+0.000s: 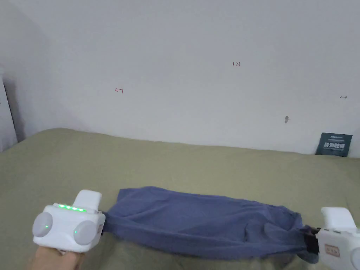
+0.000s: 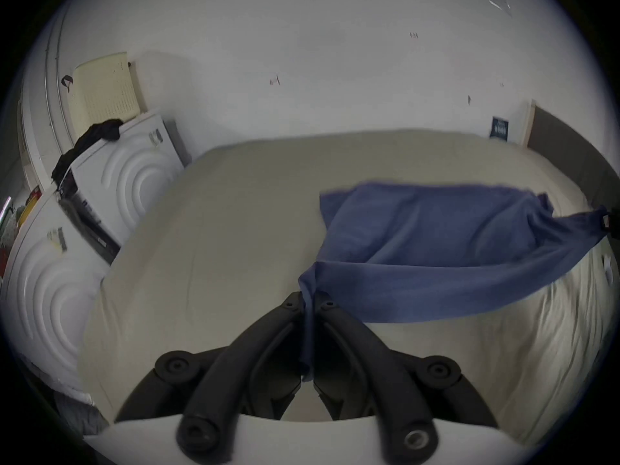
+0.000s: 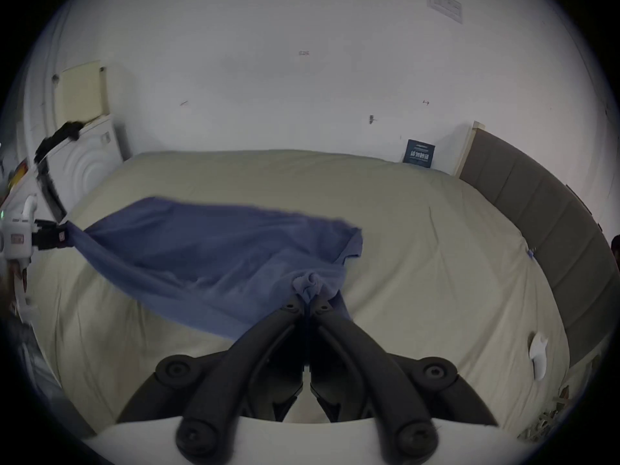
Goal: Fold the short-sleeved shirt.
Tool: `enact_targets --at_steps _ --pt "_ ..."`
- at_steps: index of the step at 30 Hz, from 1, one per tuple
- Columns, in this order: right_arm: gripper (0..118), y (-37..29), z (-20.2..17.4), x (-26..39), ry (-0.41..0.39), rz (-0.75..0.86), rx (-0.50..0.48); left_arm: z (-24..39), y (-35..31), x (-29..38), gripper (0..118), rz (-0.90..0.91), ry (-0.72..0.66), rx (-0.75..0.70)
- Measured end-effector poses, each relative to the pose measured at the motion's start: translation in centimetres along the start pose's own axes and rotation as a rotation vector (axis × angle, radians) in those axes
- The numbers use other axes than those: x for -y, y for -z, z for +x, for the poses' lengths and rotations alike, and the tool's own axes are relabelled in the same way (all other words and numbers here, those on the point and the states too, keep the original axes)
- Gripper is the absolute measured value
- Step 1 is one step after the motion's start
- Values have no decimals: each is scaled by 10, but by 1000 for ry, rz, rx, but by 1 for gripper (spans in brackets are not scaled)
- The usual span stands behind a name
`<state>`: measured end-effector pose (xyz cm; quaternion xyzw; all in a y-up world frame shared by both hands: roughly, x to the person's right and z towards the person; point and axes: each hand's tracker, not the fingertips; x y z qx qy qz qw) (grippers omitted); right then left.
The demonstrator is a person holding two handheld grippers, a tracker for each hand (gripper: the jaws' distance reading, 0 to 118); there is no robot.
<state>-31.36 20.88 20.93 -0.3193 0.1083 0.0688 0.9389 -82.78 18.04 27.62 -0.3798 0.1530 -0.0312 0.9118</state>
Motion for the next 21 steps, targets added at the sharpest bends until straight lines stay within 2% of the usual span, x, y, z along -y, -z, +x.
enact_targets --at_steps 1,3,6,11,13,21 --pt "3 -11 -4 16 -37 -46 16 -2 -7 21 4 -5 -16 -3" --pt "3 -37 -8 47 -10 -52 -13 -9 -25 54 4 -31 -42 8" --pt "3 -70 -7 84 -13 -70 -8 -25 -52 95 4 -73 -115 41" --pt "3 -121 -7 135 5 -105 -25 -39 -97 145 4 -88 -105 67" --pt "3 -137 -4 152 39 -109 -38 -43 -113 164 4 -100 -107 86" --pt "3 -162 3 187 81 -147 -52 -42 -150 215 4 -138 -111 131"
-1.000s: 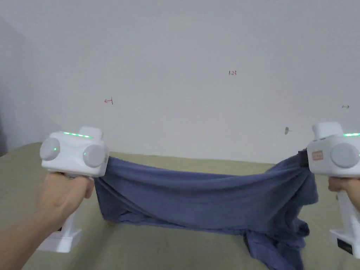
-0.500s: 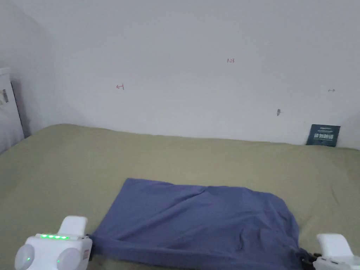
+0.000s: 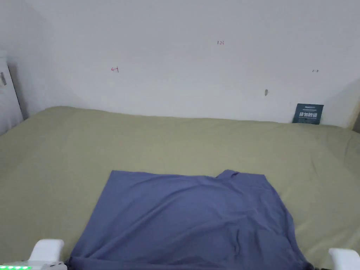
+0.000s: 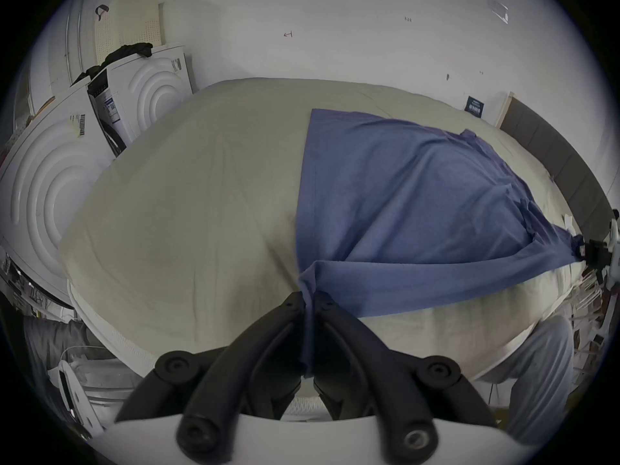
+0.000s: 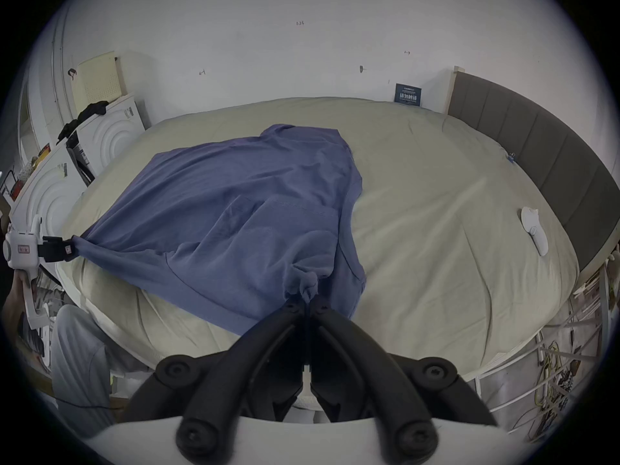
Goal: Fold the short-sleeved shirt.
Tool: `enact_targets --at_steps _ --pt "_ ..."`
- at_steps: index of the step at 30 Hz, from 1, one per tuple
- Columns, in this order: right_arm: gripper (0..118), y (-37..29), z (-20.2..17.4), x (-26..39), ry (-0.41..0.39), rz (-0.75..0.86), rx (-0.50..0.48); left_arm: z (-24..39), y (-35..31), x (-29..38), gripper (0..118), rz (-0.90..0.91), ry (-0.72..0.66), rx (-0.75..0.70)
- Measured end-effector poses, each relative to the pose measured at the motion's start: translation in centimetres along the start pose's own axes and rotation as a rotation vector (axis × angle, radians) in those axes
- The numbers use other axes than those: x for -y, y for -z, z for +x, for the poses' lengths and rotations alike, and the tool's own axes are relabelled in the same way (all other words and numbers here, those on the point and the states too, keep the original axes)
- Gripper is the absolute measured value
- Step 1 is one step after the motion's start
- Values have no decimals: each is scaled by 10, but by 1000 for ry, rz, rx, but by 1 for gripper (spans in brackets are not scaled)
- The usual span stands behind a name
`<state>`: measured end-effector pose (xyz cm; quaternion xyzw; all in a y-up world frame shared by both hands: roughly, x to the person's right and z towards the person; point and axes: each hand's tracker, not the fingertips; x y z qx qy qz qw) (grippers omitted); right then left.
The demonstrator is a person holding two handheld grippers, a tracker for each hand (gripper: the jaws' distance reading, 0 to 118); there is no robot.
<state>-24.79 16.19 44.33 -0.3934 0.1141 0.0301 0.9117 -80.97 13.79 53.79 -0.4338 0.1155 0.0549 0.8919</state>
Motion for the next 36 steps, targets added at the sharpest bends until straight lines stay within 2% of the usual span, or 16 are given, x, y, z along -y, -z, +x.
enact_targets --at_steps 5,6,7,8,9,10,11,13,15,17,18,20,21,22,26,36 --pt "5 7 2 7 39 -15 -3 3 10 5 4 -33 16 2" --pt "14 7 2 7 54 -24 0 3 9 4 10 -40 15 2" --pt "54 7 2 8 55 -39 22 4 8 4 43 -47 15 -8" --pt "92 9 2 11 50 -44 32 3 8 5 86 -58 20 0" --pt "118 8 2 14 44 -52 24 4 5 6 115 -59 12 8" --pt "115 6 3 17 49 30 66 6 -2 9 118 -9 2 17" --pt "113 5 1 21 35 -14 28 8 -7 9 118 -13 3 8" --pt "113 1 -2 24 30 -23 30 10 -19 7 118 19 -3 19" --pt "113 -16 -2 11 34 -10 30 19 -41 9 114 139 -23 36" --pt "104 -31 -2 6 87 47 0 23 -66 1 96 235 -13 18" --pt "90 -45 -7 7 119 109 -8 26 -78 1 83 299 -21 27" --pt "15 -67 -14 5 151 218 52 31 -96 2 22 369 -43 63" --pt "2 -75 -18 5 147 253 85 29 -100 0 0 386 -36 60" --pt "1 -83 -24 9 159 316 111 31 -104 1 0 405 -32 49" --pt "2 -91 -23 13 155 305 47 25 -104 2 0 375 -10 39" --pt "2 -72 -8 29 137 236 76 -13 -54 7 0 147 -28 9"
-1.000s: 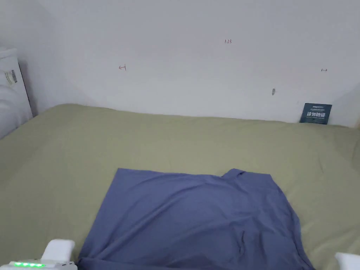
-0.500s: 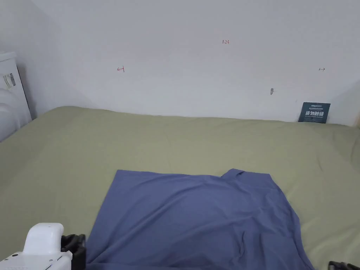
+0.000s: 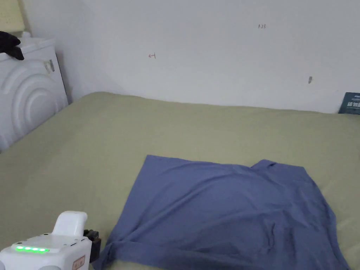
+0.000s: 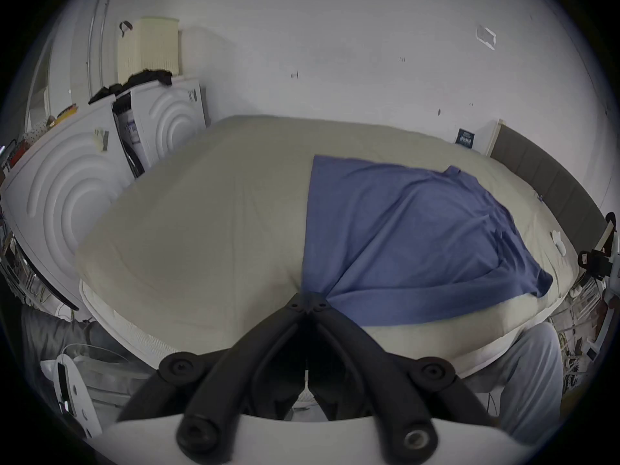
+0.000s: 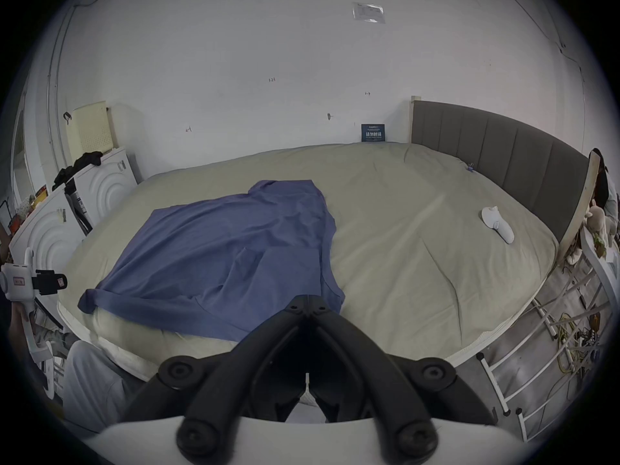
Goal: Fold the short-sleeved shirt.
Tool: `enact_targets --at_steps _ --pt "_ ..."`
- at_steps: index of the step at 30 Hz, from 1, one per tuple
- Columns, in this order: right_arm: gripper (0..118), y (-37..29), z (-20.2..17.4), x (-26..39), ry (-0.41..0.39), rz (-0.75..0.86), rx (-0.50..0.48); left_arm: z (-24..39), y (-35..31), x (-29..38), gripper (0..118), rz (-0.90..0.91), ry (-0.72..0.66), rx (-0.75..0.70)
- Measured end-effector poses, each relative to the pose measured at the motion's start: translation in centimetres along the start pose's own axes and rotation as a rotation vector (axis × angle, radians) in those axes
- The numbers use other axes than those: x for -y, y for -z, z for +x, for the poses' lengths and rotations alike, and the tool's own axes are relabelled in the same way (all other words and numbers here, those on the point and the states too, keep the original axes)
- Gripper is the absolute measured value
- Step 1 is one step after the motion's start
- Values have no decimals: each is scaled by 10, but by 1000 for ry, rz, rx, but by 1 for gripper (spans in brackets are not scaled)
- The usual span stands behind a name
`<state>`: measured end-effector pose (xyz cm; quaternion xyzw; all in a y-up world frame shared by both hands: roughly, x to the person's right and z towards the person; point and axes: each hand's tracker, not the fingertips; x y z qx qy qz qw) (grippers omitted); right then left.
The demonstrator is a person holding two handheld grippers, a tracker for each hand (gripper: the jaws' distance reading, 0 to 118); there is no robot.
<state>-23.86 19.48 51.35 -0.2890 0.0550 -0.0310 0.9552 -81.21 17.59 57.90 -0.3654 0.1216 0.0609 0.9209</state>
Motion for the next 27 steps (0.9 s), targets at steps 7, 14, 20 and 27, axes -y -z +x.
enact_targets --at_steps 7,14,20,27 --pt "2 11 2 6 -19 -44 12 -5 36 1 100 -176 34 61" --pt "2 30 4 9 -35 -104 7 -2 79 3 100 -240 42 25" --pt "2 48 9 11 -55 -160 6 8 72 -3 2 -222 11 64" --pt "82 74 11 18 -84 -294 -35 7 71 -1 2 -227 35 55"
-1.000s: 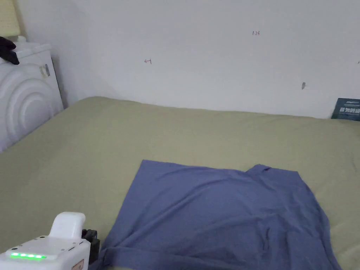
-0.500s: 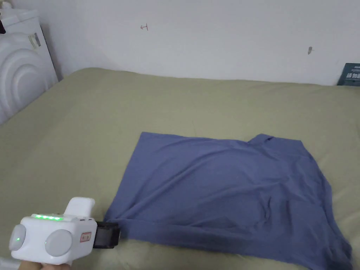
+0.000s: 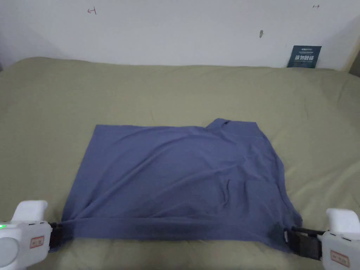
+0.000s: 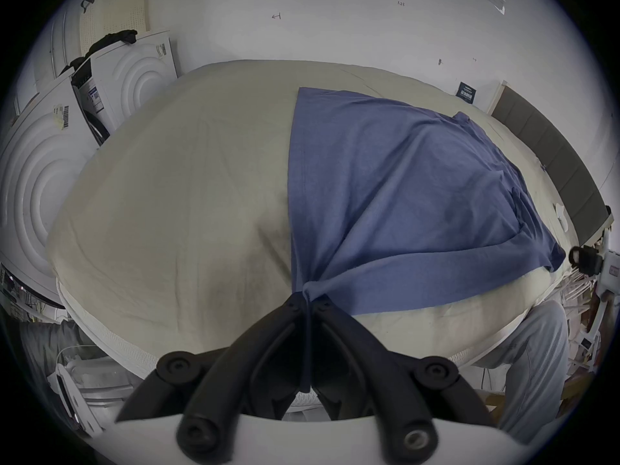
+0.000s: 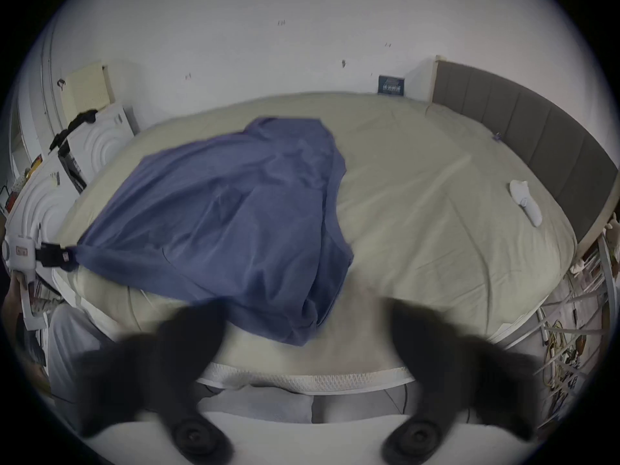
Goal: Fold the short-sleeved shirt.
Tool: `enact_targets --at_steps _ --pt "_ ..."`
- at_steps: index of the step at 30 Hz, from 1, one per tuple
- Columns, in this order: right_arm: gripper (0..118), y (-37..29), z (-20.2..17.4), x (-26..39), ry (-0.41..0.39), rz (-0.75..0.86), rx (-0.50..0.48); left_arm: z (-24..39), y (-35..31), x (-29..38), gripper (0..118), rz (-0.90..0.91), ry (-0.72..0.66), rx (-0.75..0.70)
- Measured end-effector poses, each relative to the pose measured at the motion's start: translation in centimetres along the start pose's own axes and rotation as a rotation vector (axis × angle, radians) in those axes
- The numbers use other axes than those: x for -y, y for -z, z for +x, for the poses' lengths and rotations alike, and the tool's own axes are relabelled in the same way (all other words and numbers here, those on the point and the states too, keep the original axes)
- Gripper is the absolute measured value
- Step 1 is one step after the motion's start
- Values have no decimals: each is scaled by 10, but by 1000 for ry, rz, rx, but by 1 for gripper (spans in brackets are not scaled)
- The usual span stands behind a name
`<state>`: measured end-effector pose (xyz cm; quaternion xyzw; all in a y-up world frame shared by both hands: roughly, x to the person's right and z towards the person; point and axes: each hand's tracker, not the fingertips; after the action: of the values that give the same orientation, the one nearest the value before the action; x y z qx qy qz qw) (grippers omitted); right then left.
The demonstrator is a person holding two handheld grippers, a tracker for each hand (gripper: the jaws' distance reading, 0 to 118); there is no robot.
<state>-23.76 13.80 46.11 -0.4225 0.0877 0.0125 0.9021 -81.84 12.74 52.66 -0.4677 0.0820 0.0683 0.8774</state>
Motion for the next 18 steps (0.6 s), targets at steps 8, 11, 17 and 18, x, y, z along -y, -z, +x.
enact_targets --at_steps 8,11,17,18 --pt "70 32 0 8 -42 -23 4 10 -11 1 2 -8 -6 -4" --pt "5 30 3 6 -18 -14 9 -3 1 -2 2 -14 -10 -2" --pt "5 5 8 -11 7 38 -18 -14 -7 -14 2 6 -21 26" --pt "5 2 8 -18 -1 55 -22 -5 -15 -16 2 19 -11 23"
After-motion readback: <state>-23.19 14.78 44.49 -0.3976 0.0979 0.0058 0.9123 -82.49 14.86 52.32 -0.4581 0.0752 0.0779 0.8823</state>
